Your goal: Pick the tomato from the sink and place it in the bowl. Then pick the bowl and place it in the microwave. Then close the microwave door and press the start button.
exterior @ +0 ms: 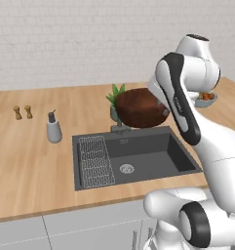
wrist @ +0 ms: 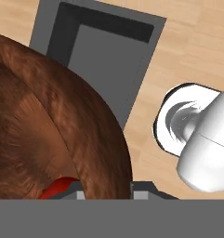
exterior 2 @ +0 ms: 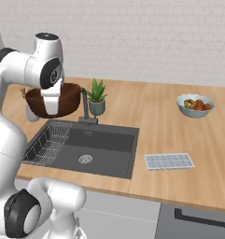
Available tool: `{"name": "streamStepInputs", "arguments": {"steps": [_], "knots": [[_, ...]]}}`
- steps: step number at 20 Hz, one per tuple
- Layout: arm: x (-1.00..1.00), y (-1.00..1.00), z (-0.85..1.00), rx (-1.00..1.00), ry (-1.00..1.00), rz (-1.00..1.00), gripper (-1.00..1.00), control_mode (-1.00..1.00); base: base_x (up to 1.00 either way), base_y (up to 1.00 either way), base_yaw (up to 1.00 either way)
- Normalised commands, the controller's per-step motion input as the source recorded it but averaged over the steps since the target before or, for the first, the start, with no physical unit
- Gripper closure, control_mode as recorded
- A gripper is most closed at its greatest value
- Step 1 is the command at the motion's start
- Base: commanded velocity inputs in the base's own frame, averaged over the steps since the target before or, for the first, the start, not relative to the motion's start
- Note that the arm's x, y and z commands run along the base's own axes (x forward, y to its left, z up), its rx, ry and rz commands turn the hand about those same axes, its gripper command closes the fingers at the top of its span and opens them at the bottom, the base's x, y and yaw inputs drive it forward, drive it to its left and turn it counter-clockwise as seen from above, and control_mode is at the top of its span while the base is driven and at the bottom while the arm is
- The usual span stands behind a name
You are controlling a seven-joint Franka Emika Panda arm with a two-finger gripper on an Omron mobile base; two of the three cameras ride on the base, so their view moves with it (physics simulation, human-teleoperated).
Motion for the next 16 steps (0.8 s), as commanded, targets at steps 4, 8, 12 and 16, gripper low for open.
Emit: {"name": "streamStepInputs", "arguments": {"steps": [4, 8, 12, 16], "knots": [[-0.19, -0.34, 0.02, -0.05, -0.27, -0.15, 1.00, -1.00, 0.00, 0.00, 0.00], [-0.44, -0.04, 0.06, -0.01, -0.09, -0.07, 1.00, 1.00, -0.14, 0.00, -0.01], [0.00, 0.00, 0.00, 0.00, 0.00, 0.00, 1.00, 1.00, -0.61, -0.06, -0.04], [0.00, 0.00, 0.00, 0.00, 0.00, 0.00, 1.00, 1.00, -0.63, -0.32, -0.37]]}}
